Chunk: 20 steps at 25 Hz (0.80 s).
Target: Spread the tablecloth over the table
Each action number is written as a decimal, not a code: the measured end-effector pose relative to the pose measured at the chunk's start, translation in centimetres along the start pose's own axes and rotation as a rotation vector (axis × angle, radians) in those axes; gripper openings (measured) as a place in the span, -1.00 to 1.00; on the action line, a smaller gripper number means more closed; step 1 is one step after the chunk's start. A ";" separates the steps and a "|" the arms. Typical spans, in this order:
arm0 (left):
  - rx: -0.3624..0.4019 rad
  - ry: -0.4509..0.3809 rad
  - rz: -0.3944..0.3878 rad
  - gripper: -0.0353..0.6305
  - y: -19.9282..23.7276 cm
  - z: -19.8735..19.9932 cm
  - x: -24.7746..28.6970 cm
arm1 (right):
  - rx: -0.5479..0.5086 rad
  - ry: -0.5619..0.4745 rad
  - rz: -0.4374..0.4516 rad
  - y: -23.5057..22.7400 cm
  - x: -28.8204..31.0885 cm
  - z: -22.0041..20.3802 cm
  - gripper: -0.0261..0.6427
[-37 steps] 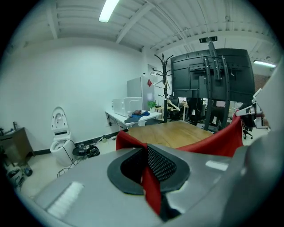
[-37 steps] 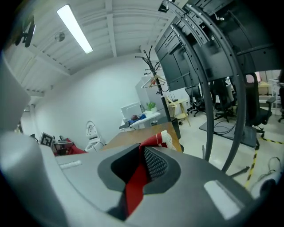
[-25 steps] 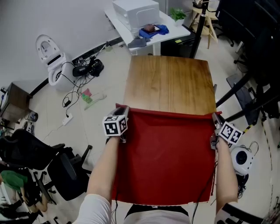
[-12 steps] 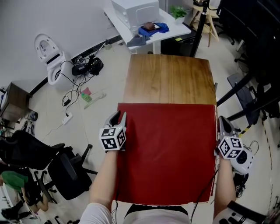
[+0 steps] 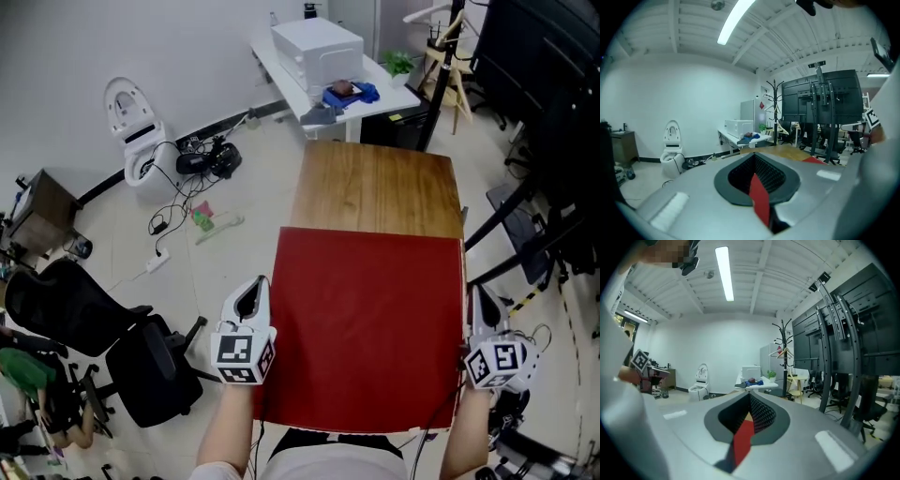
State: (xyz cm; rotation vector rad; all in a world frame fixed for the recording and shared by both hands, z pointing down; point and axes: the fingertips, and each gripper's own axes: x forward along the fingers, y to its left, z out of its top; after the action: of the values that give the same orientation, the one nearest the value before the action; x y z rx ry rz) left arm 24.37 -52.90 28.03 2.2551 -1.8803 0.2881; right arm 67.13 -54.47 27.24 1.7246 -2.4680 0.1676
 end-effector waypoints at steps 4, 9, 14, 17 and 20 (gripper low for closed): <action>-0.031 -0.079 0.003 -0.88 1.5 4.4 -5.5 | 0.004 -0.045 -0.018 2.4 -4.0 3.9 -0.90; -0.024 -0.157 -0.031 -0.88 0.9 7.5 -11.6 | -0.030 -0.122 -0.030 5.5 -9.4 7.2 -0.91; -0.012 -0.184 -0.048 -0.88 -0.8 8.4 -15.6 | -0.001 -0.175 0.003 8.0 -12.8 9.9 -0.91; -0.021 -0.182 -0.049 -0.88 -1.5 8.2 -17.6 | -0.006 -0.187 0.037 9.5 -14.3 10.9 -0.91; -0.030 -0.184 -0.049 -0.88 -2.5 8.1 -18.7 | -0.007 -0.172 0.066 9.9 -15.2 11.0 -0.91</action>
State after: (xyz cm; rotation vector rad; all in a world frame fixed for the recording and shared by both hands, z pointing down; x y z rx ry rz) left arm 23.77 -36.91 15.10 2.3761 -1.8965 0.0465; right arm 62.58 -38.78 13.63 1.7240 -2.6442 0.0173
